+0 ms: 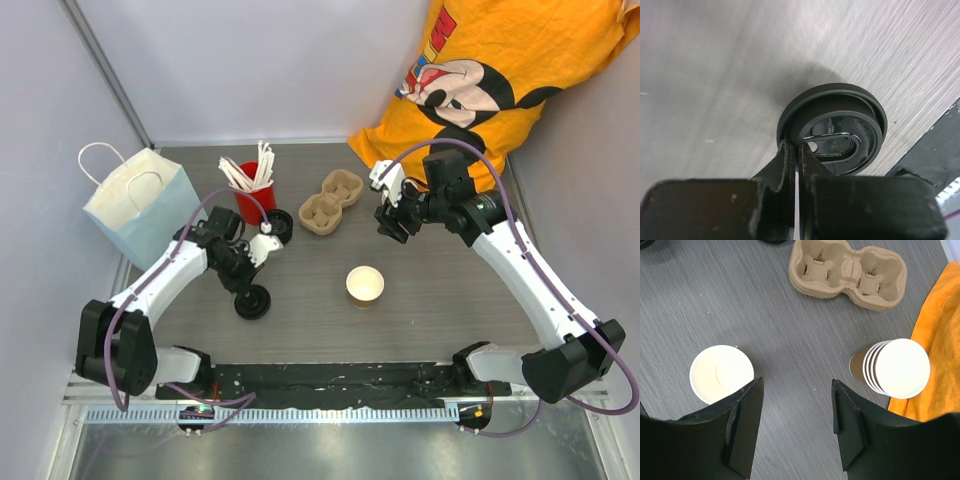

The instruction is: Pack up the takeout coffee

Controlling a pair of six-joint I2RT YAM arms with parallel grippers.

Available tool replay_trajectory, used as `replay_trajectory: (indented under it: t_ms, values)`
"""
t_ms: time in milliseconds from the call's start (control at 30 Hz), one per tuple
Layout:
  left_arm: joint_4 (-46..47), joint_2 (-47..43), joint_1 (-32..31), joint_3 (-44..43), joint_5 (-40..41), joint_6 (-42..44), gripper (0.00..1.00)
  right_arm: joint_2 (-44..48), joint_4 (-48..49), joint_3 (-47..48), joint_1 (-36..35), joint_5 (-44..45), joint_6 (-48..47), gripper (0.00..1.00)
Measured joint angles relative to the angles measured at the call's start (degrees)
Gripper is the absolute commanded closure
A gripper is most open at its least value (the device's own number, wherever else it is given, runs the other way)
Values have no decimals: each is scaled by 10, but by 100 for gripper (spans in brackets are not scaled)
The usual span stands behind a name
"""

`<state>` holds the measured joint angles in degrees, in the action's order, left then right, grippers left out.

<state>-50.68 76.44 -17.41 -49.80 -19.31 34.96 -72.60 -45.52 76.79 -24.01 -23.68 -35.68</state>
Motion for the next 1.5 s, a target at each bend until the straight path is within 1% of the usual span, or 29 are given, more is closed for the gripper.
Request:
replay_trajectory:
  t_ms: [133,233,367,433,467,533,567,633,767,800,833,967,1133,1333,1500]
  values:
    - [-20,-23,-7,-64,-10,-3,100,6,-1,0,21,-5,1,39]
    - [-35,-33,-36,-107,-7,-5,100,12,-4,0,71,-27,7,38]
    - [-45,-28,-126,-180,20,-9,100,7,-30,0,184,-87,14,37]
    - [-46,-12,-169,-220,35,-12,100,6,-45,-4,221,-104,10,35]
    - [-50,7,-199,-251,45,-13,100,9,-52,-14,235,-114,7,34]
    - [-58,49,-236,-307,61,-12,100,22,-65,-39,247,-125,0,22]
    - [-57,69,-249,-328,65,-12,100,30,-73,-51,251,-127,-3,20]
    - [-66,121,-278,-378,79,-5,100,53,-86,-78,262,-127,-12,18]
    - [-77,213,-321,-452,99,16,100,99,-101,-110,279,-120,-23,17]
    - [-80,233,-329,-468,103,20,100,107,-103,-113,283,-118,-24,3]
    - [-86,248,-336,-482,104,24,100,111,-103,-115,286,-118,-24,0]
    - [-105,303,-369,-541,105,45,100,115,-100,-130,318,-119,-22,0]
    - [-118,335,-393,-583,92,62,100,115,-98,-164,354,-121,-22,0]
    - [-127,347,-405,-590,81,76,100,130,-89,-176,389,-126,-19,0]
    - [-130,368,-409,-600,76,78,100,135,-70,-184,400,-125,-11,0]
